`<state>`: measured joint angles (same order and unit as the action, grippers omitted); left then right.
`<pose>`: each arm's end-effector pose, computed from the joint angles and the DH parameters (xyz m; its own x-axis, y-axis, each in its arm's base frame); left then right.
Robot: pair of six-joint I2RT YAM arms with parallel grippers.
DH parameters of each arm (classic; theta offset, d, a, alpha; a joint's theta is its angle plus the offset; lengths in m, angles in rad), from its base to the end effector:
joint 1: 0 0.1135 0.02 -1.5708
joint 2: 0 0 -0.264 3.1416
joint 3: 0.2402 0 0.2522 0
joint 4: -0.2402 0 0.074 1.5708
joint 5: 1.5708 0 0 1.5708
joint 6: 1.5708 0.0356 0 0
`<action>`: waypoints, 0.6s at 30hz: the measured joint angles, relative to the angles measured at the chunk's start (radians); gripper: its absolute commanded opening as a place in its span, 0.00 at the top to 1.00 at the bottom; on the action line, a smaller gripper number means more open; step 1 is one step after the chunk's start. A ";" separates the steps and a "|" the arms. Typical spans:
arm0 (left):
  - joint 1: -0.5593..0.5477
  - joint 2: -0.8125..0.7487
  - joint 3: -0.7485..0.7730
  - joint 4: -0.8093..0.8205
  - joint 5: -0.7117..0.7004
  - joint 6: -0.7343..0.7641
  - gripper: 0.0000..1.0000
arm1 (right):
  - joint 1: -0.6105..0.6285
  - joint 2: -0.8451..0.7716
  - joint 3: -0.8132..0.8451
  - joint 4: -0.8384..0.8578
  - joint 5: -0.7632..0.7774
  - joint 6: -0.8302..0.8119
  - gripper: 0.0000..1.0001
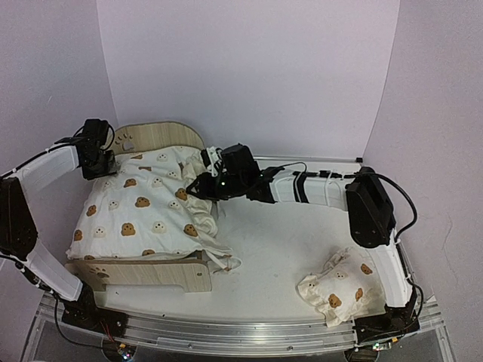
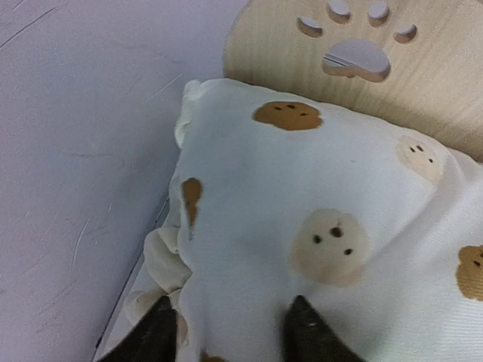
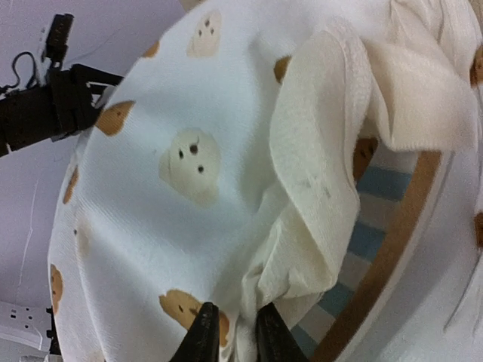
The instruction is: Set up the pet bed
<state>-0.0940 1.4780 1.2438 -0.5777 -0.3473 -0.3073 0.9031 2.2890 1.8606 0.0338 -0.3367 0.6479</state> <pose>0.3214 -0.0181 0.2999 -0.6447 -0.2249 -0.7306 -0.3566 0.9338 0.0272 0.3256 0.4319 0.2237 -0.7511 -0.0325 -0.6594 -0.5979 0.4572 0.6584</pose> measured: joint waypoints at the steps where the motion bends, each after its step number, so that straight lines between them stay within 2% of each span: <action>1: 0.000 0.000 0.011 -0.026 -0.014 -0.002 0.19 | 0.000 -0.011 -0.021 -0.016 0.000 -0.009 0.60; 3: 0.001 -0.001 0.037 -0.066 -0.035 0.009 0.05 | 0.000 -0.046 -0.071 -0.088 0.008 -0.047 0.39; 4: 0.001 -0.005 0.050 -0.081 -0.050 0.010 0.01 | 0.000 -0.068 -0.091 -0.127 0.019 -0.065 0.31; 6: 0.002 -0.024 0.065 -0.107 -0.072 0.019 0.01 | 0.002 -0.136 -0.141 -0.225 0.056 -0.124 0.14; 8: 0.004 -0.061 0.070 -0.138 -0.072 0.014 0.01 | 0.007 -0.212 -0.179 -0.313 0.096 -0.183 0.07; 11: 0.006 -0.135 0.070 -0.166 -0.013 0.000 0.01 | 0.032 -0.377 -0.272 -0.396 0.124 -0.331 0.07; 14: 0.006 -0.199 0.070 -0.182 0.062 -0.014 0.01 | 0.090 -0.515 -0.344 -0.444 0.081 -0.489 0.08; 18: 0.006 -0.260 0.070 -0.182 0.146 -0.023 0.01 | 0.181 -0.551 -0.348 -0.476 -0.002 -0.653 0.29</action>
<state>-0.0883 1.2182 1.3136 -0.7601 -0.2012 -0.3298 1.0840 1.7382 1.5131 -0.4419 -0.3389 -0.0051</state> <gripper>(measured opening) 0.994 0.837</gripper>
